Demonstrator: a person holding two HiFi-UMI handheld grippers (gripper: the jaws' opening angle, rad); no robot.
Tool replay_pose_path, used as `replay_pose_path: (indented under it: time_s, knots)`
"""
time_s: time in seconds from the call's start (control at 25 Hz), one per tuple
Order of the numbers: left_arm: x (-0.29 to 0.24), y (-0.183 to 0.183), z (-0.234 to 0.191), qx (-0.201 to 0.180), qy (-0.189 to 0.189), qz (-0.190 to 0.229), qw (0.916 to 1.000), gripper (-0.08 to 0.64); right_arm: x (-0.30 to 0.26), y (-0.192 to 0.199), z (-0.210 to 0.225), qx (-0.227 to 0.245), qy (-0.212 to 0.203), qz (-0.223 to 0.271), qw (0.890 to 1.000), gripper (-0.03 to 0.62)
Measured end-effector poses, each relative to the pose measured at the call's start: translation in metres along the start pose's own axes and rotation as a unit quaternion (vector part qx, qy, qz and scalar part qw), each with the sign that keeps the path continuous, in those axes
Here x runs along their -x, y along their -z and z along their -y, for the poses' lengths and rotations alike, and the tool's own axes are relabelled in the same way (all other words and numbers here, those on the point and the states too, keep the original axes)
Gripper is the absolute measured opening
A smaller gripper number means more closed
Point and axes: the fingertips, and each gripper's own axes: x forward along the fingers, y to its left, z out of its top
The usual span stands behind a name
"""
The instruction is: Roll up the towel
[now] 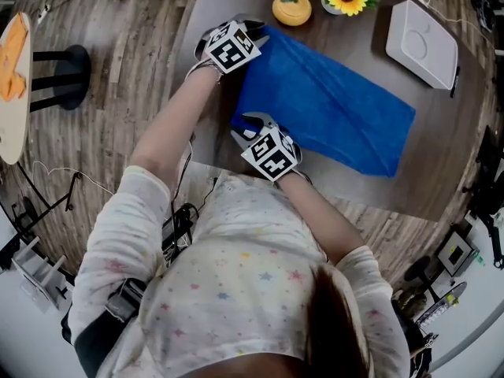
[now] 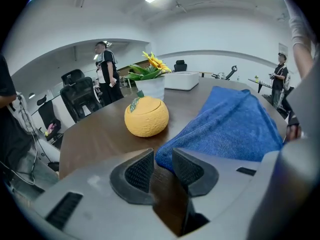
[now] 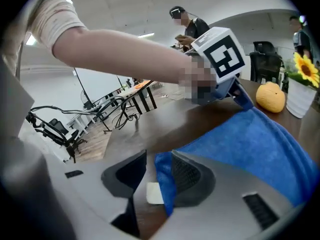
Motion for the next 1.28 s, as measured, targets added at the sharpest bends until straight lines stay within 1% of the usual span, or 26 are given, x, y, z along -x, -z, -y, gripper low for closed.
replay_pose_path:
  time_s: [0.16, 0.28, 0.36, 0.48, 0.56, 0.6, 0.68, 0.76, 0.8, 0.88, 0.96, 1.04, 1.16, 1.28]
  knots:
    - [-0.002, -0.002, -0.001, -0.001, 0.008, -0.005, 1.0, 0.116, -0.02, 0.003, -0.005, 0.029, 0.009, -0.026, 0.999, 0.155]
    - [-0.009, -0.004, -0.002, -0.013, 0.013, -0.011, 0.9998, 0.123, -0.024, 0.002, -0.003, 0.026, 0.019, -0.029, 0.999, 0.137]
    - [-0.013, -0.003, -0.004, -0.019, 0.015, -0.017, 0.9996, 0.123, -0.024, 0.002, 0.001, 0.019, 0.025, -0.028, 0.999, 0.104]
    - [-0.015, -0.004, -0.003, -0.018, 0.024, -0.016, 0.9994, 0.123, -0.024, 0.004, 0.005, 0.016, 0.03, -0.033, 0.999, 0.031]
    - [-0.015, -0.004, 0.0, -0.015, 0.038, -0.015, 0.9991, 0.105, -0.022, 0.005, 0.004, 0.013, 0.025, -0.034, 0.999, 0.019]
    - [-0.015, -0.004, 0.003, -0.018, 0.046, -0.018, 0.9986, 0.076, -0.021, 0.004, 0.003, 0.004, 0.019, -0.03, 0.999, 0.017]
    - [-0.013, -0.002, 0.008, -0.039, 0.055, -0.028, 0.9973, 0.032, -0.016, 0.0, 0.0, -0.023, 0.005, -0.015, 1.0, 0.015]
    - [-0.011, -0.003, 0.011, -0.054, 0.061, -0.037, 0.9959, 0.028, -0.009, -0.005, -0.001, -0.043, -0.004, 0.005, 0.999, 0.015]
    - [-0.009, -0.005, 0.012, -0.054, 0.065, -0.037, 0.9958, 0.026, -0.004, -0.009, -0.001, -0.048, -0.005, 0.015, 0.999, 0.015]
    - [-0.001, -0.013, 0.011, -0.038, 0.07, -0.024, 0.9966, 0.026, 0.009, -0.021, -0.001, -0.056, -0.006, 0.039, 0.998, 0.015]
    - [0.01, -0.023, 0.009, -0.018, 0.067, -0.007, 0.9976, 0.025, 0.021, -0.034, -0.001, -0.063, -0.007, 0.068, 0.996, 0.015]
    - [0.019, -0.029, 0.009, -0.008, 0.061, 0.0, 0.9981, 0.025, 0.033, -0.044, -0.001, -0.068, -0.007, 0.095, 0.993, 0.015]
    - [0.026, -0.037, 0.01, -0.011, 0.055, -0.001, 0.9984, 0.025, 0.054, -0.053, 0.0, -0.08, -0.006, 0.127, 0.989, 0.015]
    - [0.036, -0.052, 0.013, -0.031, 0.043, -0.004, 0.9986, 0.025, 0.081, -0.063, -0.002, -0.096, -0.003, 0.163, 0.982, 0.014]
